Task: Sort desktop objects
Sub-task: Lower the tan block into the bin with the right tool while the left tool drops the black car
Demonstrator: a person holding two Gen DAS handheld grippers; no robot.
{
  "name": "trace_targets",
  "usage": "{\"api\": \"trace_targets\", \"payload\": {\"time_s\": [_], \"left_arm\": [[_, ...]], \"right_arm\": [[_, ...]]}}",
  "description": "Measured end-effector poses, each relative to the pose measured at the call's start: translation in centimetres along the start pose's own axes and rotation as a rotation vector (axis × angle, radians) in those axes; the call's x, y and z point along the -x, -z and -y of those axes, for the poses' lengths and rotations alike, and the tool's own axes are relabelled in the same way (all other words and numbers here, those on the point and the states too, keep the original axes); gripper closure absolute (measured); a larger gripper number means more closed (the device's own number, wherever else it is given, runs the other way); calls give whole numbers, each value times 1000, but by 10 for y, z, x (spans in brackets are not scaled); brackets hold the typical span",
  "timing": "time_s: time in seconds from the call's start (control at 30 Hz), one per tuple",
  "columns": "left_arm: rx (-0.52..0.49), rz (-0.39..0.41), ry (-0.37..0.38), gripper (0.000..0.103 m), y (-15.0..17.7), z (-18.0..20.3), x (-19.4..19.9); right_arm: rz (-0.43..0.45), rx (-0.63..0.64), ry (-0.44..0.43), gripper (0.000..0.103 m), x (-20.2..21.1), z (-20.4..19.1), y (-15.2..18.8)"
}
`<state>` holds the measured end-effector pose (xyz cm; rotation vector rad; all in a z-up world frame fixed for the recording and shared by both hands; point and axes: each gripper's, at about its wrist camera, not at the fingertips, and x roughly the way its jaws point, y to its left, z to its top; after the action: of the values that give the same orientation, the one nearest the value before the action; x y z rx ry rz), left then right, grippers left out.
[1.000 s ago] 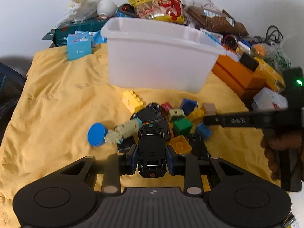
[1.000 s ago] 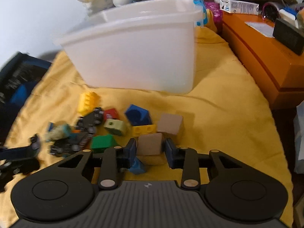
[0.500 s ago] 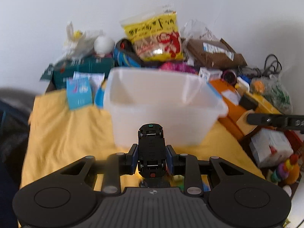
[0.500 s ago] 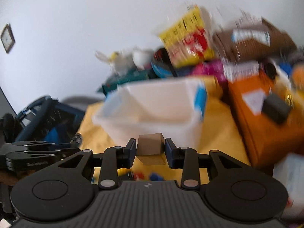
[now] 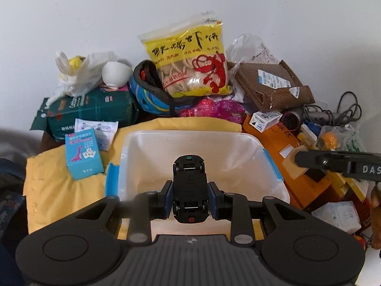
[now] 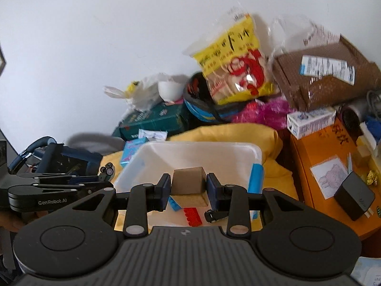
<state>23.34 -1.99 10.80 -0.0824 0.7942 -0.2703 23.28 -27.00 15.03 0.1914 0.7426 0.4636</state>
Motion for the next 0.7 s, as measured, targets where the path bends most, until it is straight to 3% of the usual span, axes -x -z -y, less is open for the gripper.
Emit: {"api": "trace_targets", "payload": {"time_s": [0.33,0.4,0.47,0.7], "left_arm": [[-1,-44,-1,69,-18,2,-24],[4,-45,-12,67,-18,2,-28],[-5,-38,-34,53,-18,2,-30],[-10,-12,-53,53,3,-8,-19]], "right_arm": [[-83,-8,33,66,-37,8,-7],[-84,-7,36,63,-43,9,-7],[-70,2,54,46,-45,9,-7],[-40,35,39,47,-29,6,9]]}}
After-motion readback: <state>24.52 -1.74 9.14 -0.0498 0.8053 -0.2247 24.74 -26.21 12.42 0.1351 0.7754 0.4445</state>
